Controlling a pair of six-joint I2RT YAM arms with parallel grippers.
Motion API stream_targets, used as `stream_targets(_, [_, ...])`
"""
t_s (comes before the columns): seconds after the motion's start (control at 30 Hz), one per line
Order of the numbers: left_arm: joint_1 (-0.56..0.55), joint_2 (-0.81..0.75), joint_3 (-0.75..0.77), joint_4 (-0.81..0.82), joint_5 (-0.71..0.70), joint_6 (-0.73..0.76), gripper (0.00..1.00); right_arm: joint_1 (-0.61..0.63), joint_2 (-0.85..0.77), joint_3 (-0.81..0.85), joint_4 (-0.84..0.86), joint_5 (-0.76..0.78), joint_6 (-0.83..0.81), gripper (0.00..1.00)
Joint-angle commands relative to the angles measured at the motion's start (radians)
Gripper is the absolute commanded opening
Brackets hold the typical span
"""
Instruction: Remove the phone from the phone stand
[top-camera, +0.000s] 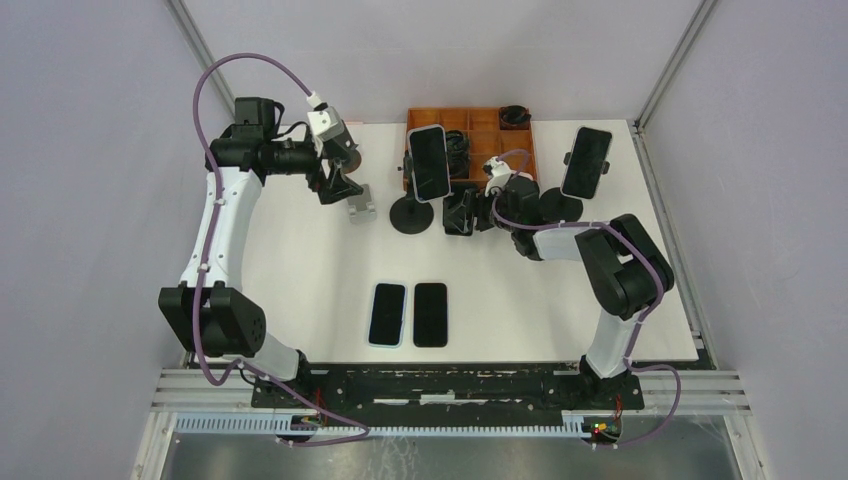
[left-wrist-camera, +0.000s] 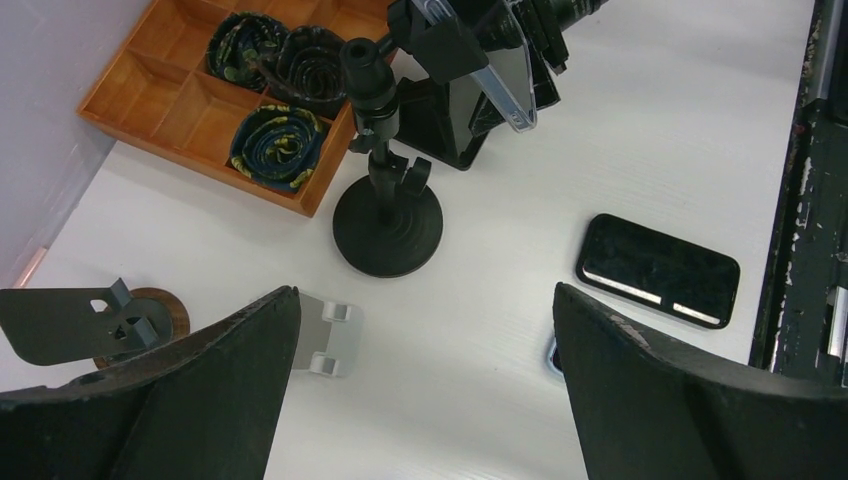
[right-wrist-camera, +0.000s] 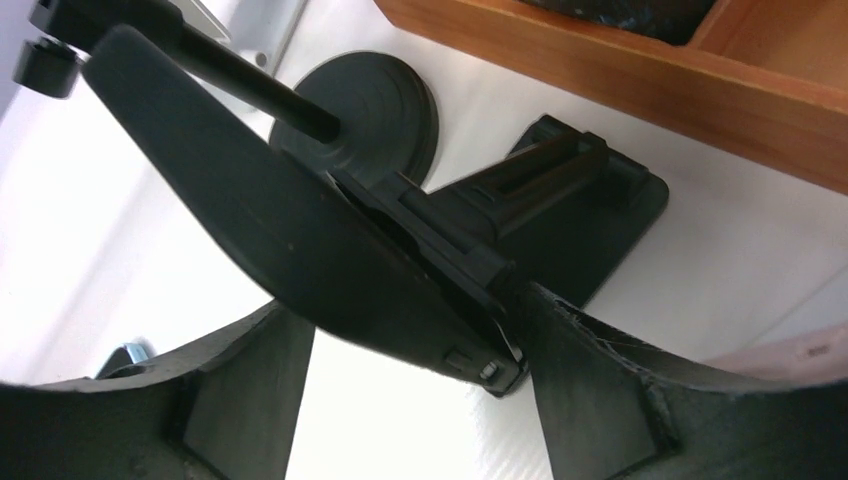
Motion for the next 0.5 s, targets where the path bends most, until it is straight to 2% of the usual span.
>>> stream_targets(0.0, [0.001,-0.039,-0.008,-0.002,0.031,-0.024,1.00,0.007,0.041,0.030,0.121,-0.041,0.030,0.70])
stream_targets(0.2, [0.001,-0.048,-0.011,-0.037,0.031,0.010,0.99,0.008,0.046,0.000,0.182,-0.045,0.055,0.44])
stream_targets(0.33, [0.001,-0.045,0.000,-0.084,0.035,0.048,0.97,0.009,0.034,-0.012,0.199,-0.042,0.061,0.31])
stream_targets(0.4, [0.001,-0.045,0.002,-0.106,0.038,0.066,0.97,0.013,0.030,-0.011,0.193,-0.025,0.062,0.31])
stream_targets(0.47, [0.001,-0.046,0.004,-0.125,0.041,0.083,0.97,0.018,0.032,-0.004,0.183,-0.002,0.057,0.43])
